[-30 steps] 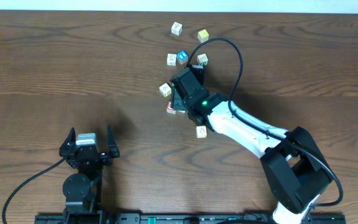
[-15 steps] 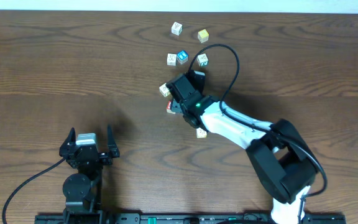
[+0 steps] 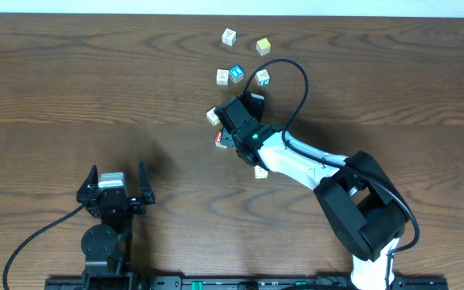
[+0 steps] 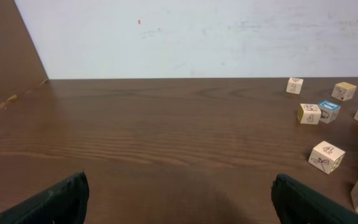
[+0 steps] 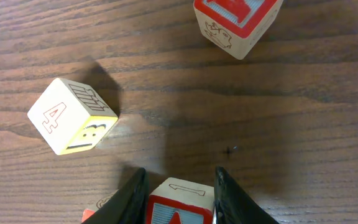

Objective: Lift 4 blocks

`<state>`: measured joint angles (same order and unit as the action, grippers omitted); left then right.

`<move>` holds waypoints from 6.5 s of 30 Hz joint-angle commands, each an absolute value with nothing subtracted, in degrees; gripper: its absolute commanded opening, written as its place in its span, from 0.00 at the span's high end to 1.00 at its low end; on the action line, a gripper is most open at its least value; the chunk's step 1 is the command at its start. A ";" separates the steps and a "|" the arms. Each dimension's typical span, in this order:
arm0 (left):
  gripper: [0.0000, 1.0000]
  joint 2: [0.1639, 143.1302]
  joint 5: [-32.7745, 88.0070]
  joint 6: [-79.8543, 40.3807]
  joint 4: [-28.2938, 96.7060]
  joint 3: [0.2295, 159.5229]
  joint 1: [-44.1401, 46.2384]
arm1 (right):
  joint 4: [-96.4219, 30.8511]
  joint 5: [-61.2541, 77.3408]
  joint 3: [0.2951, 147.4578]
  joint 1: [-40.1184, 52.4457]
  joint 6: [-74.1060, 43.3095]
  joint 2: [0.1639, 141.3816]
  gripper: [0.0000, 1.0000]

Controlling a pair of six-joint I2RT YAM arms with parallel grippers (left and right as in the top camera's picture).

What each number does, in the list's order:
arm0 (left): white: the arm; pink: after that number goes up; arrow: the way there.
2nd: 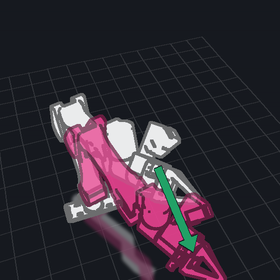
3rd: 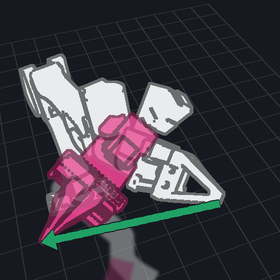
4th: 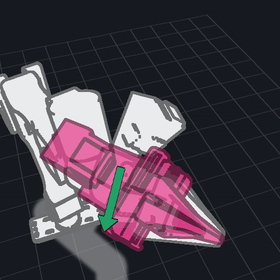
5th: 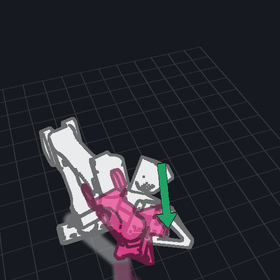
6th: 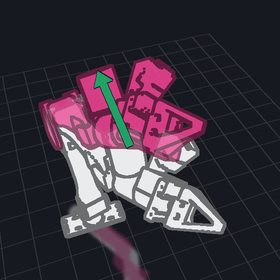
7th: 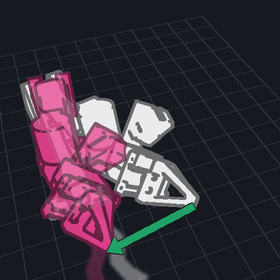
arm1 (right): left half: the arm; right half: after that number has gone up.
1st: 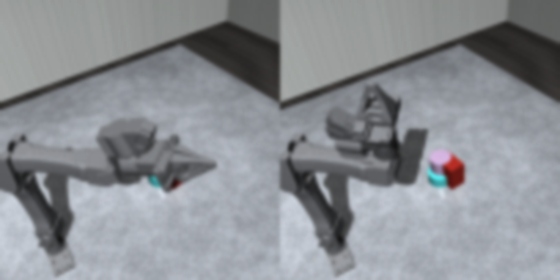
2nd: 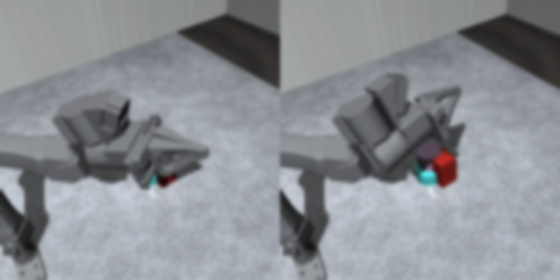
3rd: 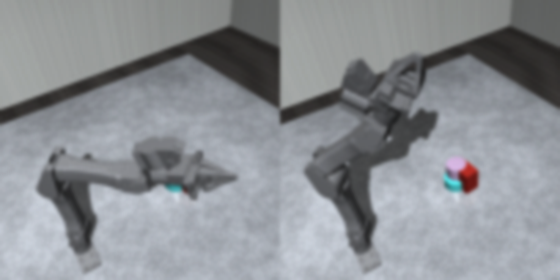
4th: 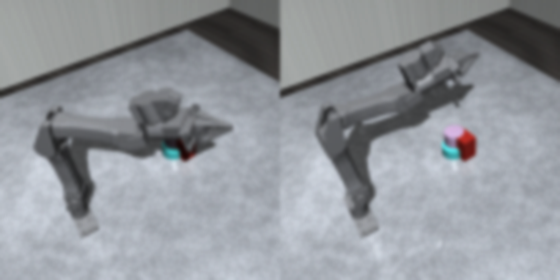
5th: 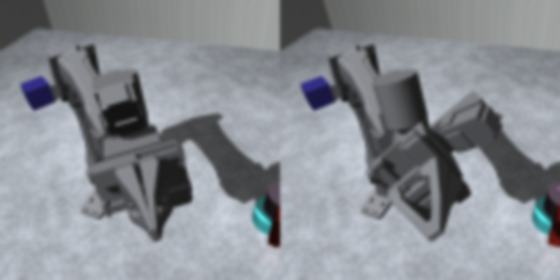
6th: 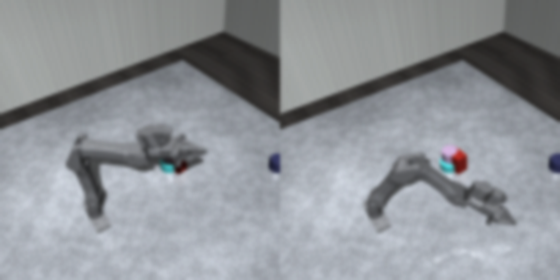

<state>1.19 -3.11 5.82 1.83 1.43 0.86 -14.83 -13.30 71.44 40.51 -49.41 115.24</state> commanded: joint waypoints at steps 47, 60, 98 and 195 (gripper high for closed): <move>0.06 1.04 -3.42 5.74 3.99 0.23 0.95 | -24.03 -18.81 72.40 40.53 -42.74 110.37 0.52; 0.06 1.04 -3.42 5.74 3.97 0.23 0.95 | -28.56 -17.06 72.29 40.32 -26.24 110.37 0.50; 0.06 1.04 -3.42 5.74 3.97 0.23 0.95 | -29.19 -8.25 71.96 36.36 0.38 110.37 0.55; 0.06 1.04 -3.42 5.74 3.99 0.23 0.95 | -19.51 -12.82 45.98 39.44 -37.60 91.09 0.78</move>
